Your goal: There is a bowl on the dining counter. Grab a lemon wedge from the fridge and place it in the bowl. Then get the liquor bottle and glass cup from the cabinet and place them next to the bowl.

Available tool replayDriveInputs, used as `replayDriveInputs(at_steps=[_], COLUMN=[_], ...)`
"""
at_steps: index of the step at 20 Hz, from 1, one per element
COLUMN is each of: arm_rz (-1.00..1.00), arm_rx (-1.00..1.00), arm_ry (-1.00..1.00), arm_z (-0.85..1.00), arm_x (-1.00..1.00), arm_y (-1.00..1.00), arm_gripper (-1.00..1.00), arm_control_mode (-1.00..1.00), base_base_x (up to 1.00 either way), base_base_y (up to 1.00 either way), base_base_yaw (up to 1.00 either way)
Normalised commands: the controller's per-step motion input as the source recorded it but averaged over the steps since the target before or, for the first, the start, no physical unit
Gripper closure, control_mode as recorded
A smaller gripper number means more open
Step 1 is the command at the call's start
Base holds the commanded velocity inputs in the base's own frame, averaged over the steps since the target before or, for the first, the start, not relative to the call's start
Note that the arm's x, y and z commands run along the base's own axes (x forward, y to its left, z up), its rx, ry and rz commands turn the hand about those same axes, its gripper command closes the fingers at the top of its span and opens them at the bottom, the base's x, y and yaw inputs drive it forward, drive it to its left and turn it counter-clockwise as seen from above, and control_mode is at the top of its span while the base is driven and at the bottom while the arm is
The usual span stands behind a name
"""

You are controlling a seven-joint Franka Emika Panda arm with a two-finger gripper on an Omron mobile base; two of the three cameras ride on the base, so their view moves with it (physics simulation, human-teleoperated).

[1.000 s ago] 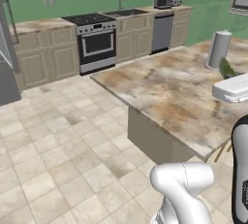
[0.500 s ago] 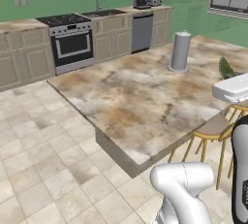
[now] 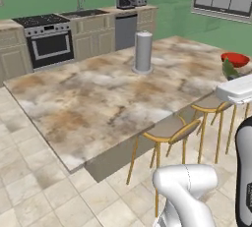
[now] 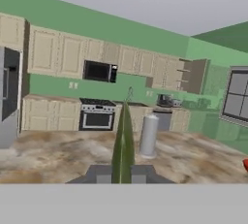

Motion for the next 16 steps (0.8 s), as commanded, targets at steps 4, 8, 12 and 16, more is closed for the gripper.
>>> replayDriveInputs(at_steps=[4, 8, 12, 16], arm_rz=[0.0, 0.0, 0.0, 0.0], arm_rx=[0.0, 0.0, 0.0, 0.0], arm_ry=[0.0, 0.0, 0.0, 0.0], arm_z=[0.0, 0.0, 0.0, 0.0], arm_x=[0.0, 0.0, 0.0, 0.0], arm_y=[0.0, 0.0, 0.0, 0.0], arm_gripper=[1.0, 1.0, 1.0, 1.0], arm_control_mode=[1.0, 1.0, 1.0, 1.0], base_base_x=[-0.05, 0.0, 0.0, 0.03], base_base_y=[-1.0, -1.0, -1.0, -0.91], base_base_yaw=[0.0, 0.0, 0.0, 0.01])
